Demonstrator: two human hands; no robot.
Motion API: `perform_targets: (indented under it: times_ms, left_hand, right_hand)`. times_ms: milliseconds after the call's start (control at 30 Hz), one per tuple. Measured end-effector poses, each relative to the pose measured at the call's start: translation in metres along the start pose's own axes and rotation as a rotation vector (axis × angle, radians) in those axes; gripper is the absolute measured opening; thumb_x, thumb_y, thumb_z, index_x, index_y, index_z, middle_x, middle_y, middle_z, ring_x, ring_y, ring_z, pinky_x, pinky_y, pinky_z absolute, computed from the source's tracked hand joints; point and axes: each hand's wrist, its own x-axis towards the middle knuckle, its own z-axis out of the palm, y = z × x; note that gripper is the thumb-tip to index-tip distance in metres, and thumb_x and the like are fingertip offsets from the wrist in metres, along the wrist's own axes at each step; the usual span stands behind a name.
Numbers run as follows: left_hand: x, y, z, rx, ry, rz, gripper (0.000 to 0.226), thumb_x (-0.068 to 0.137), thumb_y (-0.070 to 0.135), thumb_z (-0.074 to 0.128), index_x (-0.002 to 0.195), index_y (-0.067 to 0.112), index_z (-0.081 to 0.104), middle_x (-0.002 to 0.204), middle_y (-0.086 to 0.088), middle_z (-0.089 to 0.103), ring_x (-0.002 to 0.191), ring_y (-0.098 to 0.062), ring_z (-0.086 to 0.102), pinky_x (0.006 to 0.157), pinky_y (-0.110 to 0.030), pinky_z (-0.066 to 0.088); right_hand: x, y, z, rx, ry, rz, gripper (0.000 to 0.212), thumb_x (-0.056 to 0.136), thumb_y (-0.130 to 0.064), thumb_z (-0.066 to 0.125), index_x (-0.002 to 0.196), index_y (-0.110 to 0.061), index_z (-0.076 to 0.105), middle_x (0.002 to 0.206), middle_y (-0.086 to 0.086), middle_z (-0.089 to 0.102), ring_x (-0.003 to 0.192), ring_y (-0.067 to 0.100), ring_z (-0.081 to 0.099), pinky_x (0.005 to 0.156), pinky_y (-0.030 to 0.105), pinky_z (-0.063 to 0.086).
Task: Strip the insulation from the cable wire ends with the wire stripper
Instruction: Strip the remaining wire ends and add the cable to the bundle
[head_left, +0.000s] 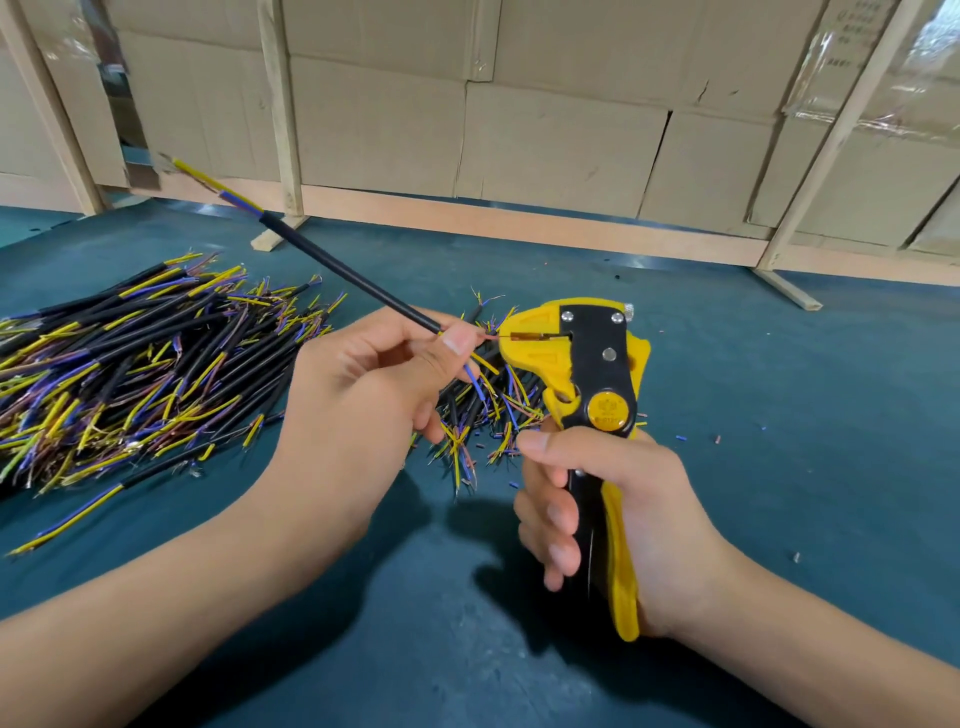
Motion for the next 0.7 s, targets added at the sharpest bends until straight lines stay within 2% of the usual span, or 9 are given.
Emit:
perform_targets:
  times_ms: [67,200,333,400,467,500,567,633,700]
  left_hand:
    - [0.001,0.003,0.003,-0.071,0.03,-0.092,0.019,0.082,0.025,0.071,0.071,0.009,0.076,0.082,-0.036,0.053,0.048,-0.017,0.037,0.052,-0.031,0.041]
    - [-0.002,0.002,0.013,-0.29,0.088,-0.3,0.018,0.091,0.012,0.066,0.075,0.006,0.073,0.069,-0.011,0.055,0.049,-0.012,0.041,0.044,-0.024,0.041]
    - [0.012,0.004,0.006,-0.459,0.197,-0.46,0.019,0.099,0.003,0.052,0.083,0.007,0.062,0.064,-0.001,0.049,0.048,-0.006,0.039,0.037,-0.017,0.033]
    - [0.034,0.01,-0.024,-0.502,0.367,-0.46,0.024,0.101,-0.001,0.043,0.085,0.012,0.055,0.068,0.003,0.044,0.05,-0.004,0.034,0.038,-0.013,0.03]
    - [0.048,0.016,-0.052,-0.402,0.455,-0.376,0.02,0.102,0.004,0.045,0.088,0.014,0.055,0.07,0.005,0.042,0.049,-0.003,0.035,0.04,-0.013,0.03]
    - [0.05,0.018,-0.057,-0.347,0.429,-0.319,0.014,0.102,0.008,0.049,0.091,0.013,0.056,0.069,0.005,0.045,0.05,-0.004,0.037,0.04,-0.014,0.031]
    - [0.046,0.018,-0.051,-0.237,0.27,-0.218,0.007,0.098,0.015,0.059,0.093,0.011,0.058,0.069,0.002,0.055,0.054,-0.007,0.045,0.04,-0.019,0.034]
    - [0.035,0.016,-0.036,-0.185,0.12,-0.151,0.011,0.09,0.018,0.067,0.089,0.008,0.062,0.076,-0.001,0.065,0.059,-0.011,0.053,0.041,-0.022,0.036]
    - [0.026,0.014,-0.025,-0.207,0.048,-0.135,0.014,0.083,0.02,0.069,0.087,0.006,0.069,0.085,-0.004,0.07,0.067,-0.015,0.058,0.043,-0.025,0.038]
  right_hand:
    - [-0.001,0.002,0.002,-0.012,0.018,-0.022,0.03,0.075,-0.021,0.069,0.057,-0.011,0.048,0.046,0.009,0.038,0.035,0.022,0.038,0.041,0.028,0.042]
    - [-0.002,0.005,0.004,-0.017,0.04,-0.063,0.028,0.077,-0.022,0.069,0.057,-0.011,0.052,0.047,0.011,0.042,0.035,0.023,0.041,0.041,0.029,0.043]
    - [-0.002,0.007,0.002,0.0,0.114,-0.093,0.031,0.076,-0.023,0.071,0.055,-0.01,0.052,0.048,0.011,0.043,0.036,0.025,0.044,0.043,0.031,0.044]
    - [-0.002,0.006,-0.003,0.041,0.192,-0.102,0.032,0.073,-0.024,0.071,0.053,-0.01,0.05,0.05,0.011,0.043,0.039,0.026,0.044,0.045,0.031,0.045]
    - [-0.001,0.005,-0.005,0.056,0.219,-0.084,0.031,0.072,-0.024,0.071,0.054,-0.01,0.05,0.054,0.011,0.044,0.041,0.026,0.044,0.045,0.032,0.046]
    - [0.0,0.005,-0.004,0.049,0.206,-0.087,0.03,0.072,-0.024,0.072,0.055,-0.01,0.051,0.054,0.011,0.044,0.041,0.026,0.045,0.046,0.033,0.047]
    - [0.001,0.008,-0.001,0.044,0.16,-0.11,0.028,0.074,-0.021,0.073,0.057,-0.009,0.054,0.056,0.013,0.046,0.042,0.027,0.047,0.048,0.037,0.049]
    - [0.002,0.01,0.0,0.048,0.056,-0.13,0.026,0.077,-0.019,0.075,0.061,-0.009,0.059,0.059,0.014,0.051,0.047,0.029,0.053,0.056,0.043,0.053]
    - [0.001,0.01,-0.002,0.038,-0.07,-0.129,0.023,0.081,-0.022,0.073,0.066,-0.008,0.064,0.063,0.015,0.058,0.055,0.031,0.06,0.067,0.049,0.053]
